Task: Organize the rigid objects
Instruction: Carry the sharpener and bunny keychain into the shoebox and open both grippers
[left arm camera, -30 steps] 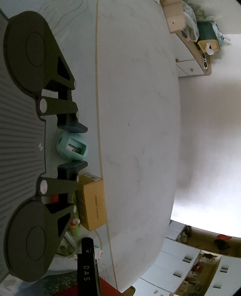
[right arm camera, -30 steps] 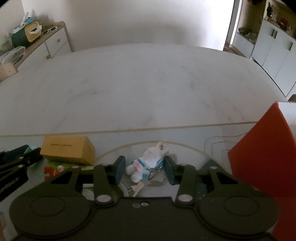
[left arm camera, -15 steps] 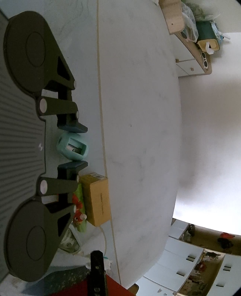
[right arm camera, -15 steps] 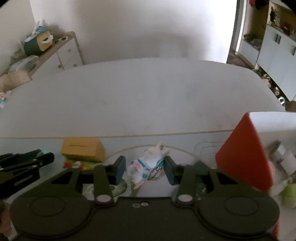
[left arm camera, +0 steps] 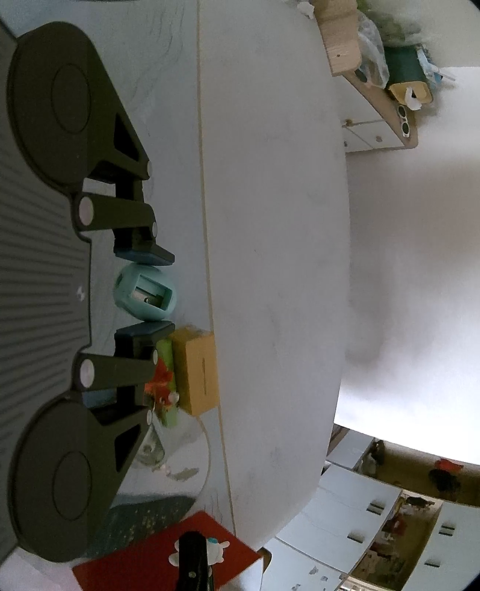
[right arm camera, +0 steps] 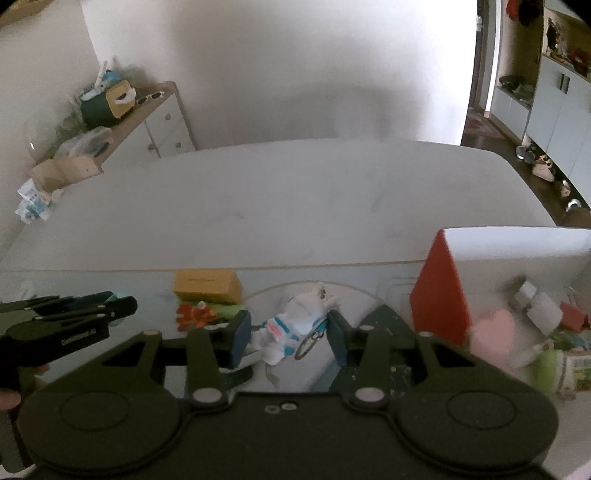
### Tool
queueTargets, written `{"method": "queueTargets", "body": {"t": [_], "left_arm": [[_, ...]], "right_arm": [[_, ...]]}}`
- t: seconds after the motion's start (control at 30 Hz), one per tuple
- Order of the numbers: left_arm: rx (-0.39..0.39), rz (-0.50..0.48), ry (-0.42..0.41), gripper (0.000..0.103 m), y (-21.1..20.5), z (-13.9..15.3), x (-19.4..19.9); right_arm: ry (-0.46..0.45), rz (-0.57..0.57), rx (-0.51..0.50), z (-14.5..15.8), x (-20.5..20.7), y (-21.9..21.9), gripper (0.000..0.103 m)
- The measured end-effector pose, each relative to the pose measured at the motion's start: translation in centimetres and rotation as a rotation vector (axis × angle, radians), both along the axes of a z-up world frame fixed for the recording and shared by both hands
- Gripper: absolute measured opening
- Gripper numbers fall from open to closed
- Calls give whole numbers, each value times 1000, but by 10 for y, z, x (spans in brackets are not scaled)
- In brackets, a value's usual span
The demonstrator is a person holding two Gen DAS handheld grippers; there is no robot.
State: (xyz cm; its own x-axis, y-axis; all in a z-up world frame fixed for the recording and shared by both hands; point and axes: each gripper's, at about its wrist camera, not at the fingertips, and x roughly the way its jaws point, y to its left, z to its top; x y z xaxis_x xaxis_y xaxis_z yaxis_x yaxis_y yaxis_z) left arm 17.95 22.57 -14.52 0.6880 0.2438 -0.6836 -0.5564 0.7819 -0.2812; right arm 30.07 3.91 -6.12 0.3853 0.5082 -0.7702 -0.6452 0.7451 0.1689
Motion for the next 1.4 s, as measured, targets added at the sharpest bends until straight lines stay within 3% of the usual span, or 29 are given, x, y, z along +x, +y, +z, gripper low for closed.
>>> {"method": "queueTargets", "body": {"t": [0.63, 1.03, 1.4], "left_arm": [[-12, -66, -25, 32, -85, 67, 8], [-6, -154, -49, 32, -171, 98, 67], [14, -246, -42, 32, -235, 116, 130]], "right_arm": [[-21, 54, 67, 35, 1, -127, 44], [-25, -22, 80, 26, 38, -220, 44], [-41, -69, 54, 11, 71, -271, 44]]}}
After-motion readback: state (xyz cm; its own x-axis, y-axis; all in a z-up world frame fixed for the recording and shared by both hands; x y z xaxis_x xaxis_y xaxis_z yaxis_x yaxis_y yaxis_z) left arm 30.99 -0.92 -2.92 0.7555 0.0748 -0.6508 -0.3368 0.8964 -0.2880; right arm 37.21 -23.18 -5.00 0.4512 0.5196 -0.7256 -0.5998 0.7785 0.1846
